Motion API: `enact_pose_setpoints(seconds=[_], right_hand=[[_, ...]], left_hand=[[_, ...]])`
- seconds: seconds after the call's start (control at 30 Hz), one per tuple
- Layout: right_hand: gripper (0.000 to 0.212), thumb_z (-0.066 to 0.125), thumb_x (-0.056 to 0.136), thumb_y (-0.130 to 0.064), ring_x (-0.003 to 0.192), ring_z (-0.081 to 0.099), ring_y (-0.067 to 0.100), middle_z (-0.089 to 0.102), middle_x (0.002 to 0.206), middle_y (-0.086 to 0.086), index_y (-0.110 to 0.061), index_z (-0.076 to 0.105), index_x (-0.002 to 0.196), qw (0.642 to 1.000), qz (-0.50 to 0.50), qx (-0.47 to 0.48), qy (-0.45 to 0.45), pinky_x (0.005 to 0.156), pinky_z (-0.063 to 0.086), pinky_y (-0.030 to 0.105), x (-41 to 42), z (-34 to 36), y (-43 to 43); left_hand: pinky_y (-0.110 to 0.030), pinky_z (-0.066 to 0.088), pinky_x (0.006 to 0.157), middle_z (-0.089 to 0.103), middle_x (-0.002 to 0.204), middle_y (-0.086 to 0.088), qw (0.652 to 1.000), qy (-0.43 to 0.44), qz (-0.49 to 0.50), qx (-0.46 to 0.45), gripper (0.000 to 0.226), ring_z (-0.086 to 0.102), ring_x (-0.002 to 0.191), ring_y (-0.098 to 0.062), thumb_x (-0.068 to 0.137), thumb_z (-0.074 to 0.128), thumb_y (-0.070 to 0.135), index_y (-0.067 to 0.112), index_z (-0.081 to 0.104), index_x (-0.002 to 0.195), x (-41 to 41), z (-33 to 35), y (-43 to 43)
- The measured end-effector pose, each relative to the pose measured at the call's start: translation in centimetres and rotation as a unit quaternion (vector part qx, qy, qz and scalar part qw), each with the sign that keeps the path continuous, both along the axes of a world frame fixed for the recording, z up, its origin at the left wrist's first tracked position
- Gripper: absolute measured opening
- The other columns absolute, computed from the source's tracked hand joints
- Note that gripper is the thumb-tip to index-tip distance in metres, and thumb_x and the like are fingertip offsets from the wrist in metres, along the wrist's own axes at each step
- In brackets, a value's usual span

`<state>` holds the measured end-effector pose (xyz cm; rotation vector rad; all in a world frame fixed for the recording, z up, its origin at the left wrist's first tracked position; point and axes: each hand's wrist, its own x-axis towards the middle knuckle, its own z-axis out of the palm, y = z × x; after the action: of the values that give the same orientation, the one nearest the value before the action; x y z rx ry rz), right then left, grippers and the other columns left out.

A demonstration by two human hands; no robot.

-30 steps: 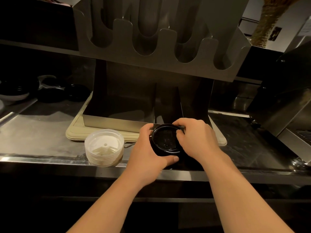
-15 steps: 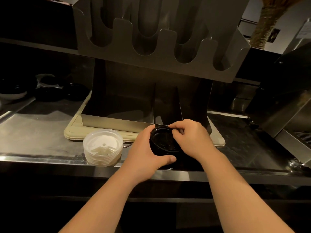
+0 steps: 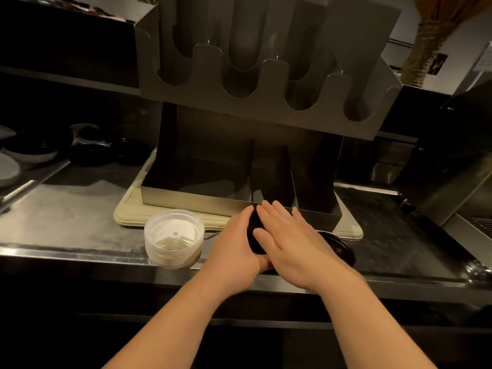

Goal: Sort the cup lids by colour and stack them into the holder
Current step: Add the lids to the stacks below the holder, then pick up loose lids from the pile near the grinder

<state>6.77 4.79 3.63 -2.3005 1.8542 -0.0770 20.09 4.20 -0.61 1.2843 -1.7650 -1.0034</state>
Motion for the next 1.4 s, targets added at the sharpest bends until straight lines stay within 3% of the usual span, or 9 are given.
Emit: enact_pose_setpoints(seconds=[0.2,0.3,0.43,0.53,0.77,0.9,1.1,1.27,1.4], right_hand=[[0.056,0.024,0.106,-0.05,0.155,-0.005,0.008,0.008,0.168,-0.015,-0.037,0.013,0.159,1.0,-0.007,-0.009,0.003,0.121,-0.015,0.056,0.3,0.7,0.1],[0.054,0.028,0.105,-0.05,0.155,-0.006,0.009,0.014,0.166,-0.017,-0.038,0.022,0.157,0.999,-0.021,-0.041,-0.001,0.121,-0.016,0.057,0.5,1.3,0.7],[0.037,0.046,0.103,-0.038,0.143,0.031,0.0,0.051,0.144,-0.019,-0.035,0.056,0.138,0.98,0.008,-0.173,-0.098,0.127,0.014,0.041,2.4,1.6,1.0],[0.019,0.058,0.098,-0.03,0.101,0.055,-0.005,0.065,0.104,-0.021,-0.031,0.071,0.113,0.958,0.036,-0.204,-0.196,0.093,0.045,0.015,6.1,1.1,0.5],[0.015,0.058,0.097,-0.042,0.086,0.06,0.001,0.066,0.087,-0.018,-0.034,0.07,0.097,0.965,0.112,-0.097,-0.216,0.079,0.053,0.024,16.7,3.2,-4.1],[0.014,0.059,0.097,-0.034,0.092,0.061,0.007,0.066,0.098,-0.014,-0.031,0.068,0.108,0.979,0.12,-0.055,-0.158,0.084,0.055,0.03,22.5,4.4,-10.1],[0.043,0.063,0.095,-0.016,0.112,0.06,0.027,0.061,0.127,0.006,-0.022,0.055,0.137,0.995,0.013,-0.007,-0.098,0.093,0.054,0.037,30.0,2.5,-19.0],[0.052,0.067,0.091,-0.012,0.127,0.052,0.034,0.053,0.137,0.014,-0.009,0.049,0.14,0.995,-0.036,-0.037,-0.086,0.104,0.048,0.041,32.2,0.3,-24.7],[0.052,0.063,0.095,-0.021,0.134,0.044,0.037,0.047,0.143,0.016,-0.009,0.046,0.143,0.986,-0.086,-0.046,-0.132,0.11,0.043,0.043,33.0,0.6,-28.9]], left_hand=[[0.0,0.032,0.082,0.034,0.148,0.023,1.0,-0.021,-0.01,-0.01,0.082,0.035,0.099,0.023,0.087,0.076,0.026,0.041,0.026,0.151,0.4,1.1,0.7],[-0.024,0.039,0.108,0.029,0.156,0.024,0.999,-0.03,0.013,-0.015,0.091,0.037,0.134,0.005,0.083,0.078,0.039,0.043,0.02,0.153,1.8,1.4,1.2],[-0.008,0.048,0.086,0.058,0.114,0.032,0.993,0.037,0.059,-0.096,0.043,0.054,0.106,0.014,0.087,0.075,0.032,0.048,0.054,0.12,5.8,3.2,2.0],[-0.006,0.047,0.073,0.065,0.092,0.025,0.98,0.049,0.119,-0.15,0.012,0.06,0.091,0.007,0.092,0.068,0.027,0.038,0.066,0.09,9.6,4.7,1.6],[-0.026,0.045,0.059,0.062,0.063,0.004,0.961,-0.047,0.245,-0.12,0.032,0.058,0.065,-0.01,0.091,0.064,0.045,0.023,0.065,0.068,20.7,3.8,-4.1],[-0.038,0.052,0.082,0.067,0.094,0.005,0.933,-0.216,0.274,-0.094,0.017,0.06,0.095,-0.019,0.093,0.063,0.043,0.028,0.071,0.097,26.2,3.3,-10.0],[-0.046,0.034,0.108,0.038,0.151,-0.007,0.873,-0.43,0.221,-0.062,0.058,0.029,0.139,-0.033,0.091,0.058,0.036,0.027,0.042,0.145,29.7,2.6,-18.6],[-0.055,0.022,0.111,0.042,0.149,-0.008,0.849,-0.499,0.165,0.046,0.054,0.026,0.142,-0.034,0.092,0.053,0.027,0.024,0.04,0.144,31.2,1.0,-21.2],[-0.055,0.024,0.109,0.052,0.137,-0.006,0.823,-0.537,0.185,0.003,0.042,0.038,0.132,-0.033,0.092,0.056,0.038,0.026,0.054,0.133,31.5,1.1,-20.8]])
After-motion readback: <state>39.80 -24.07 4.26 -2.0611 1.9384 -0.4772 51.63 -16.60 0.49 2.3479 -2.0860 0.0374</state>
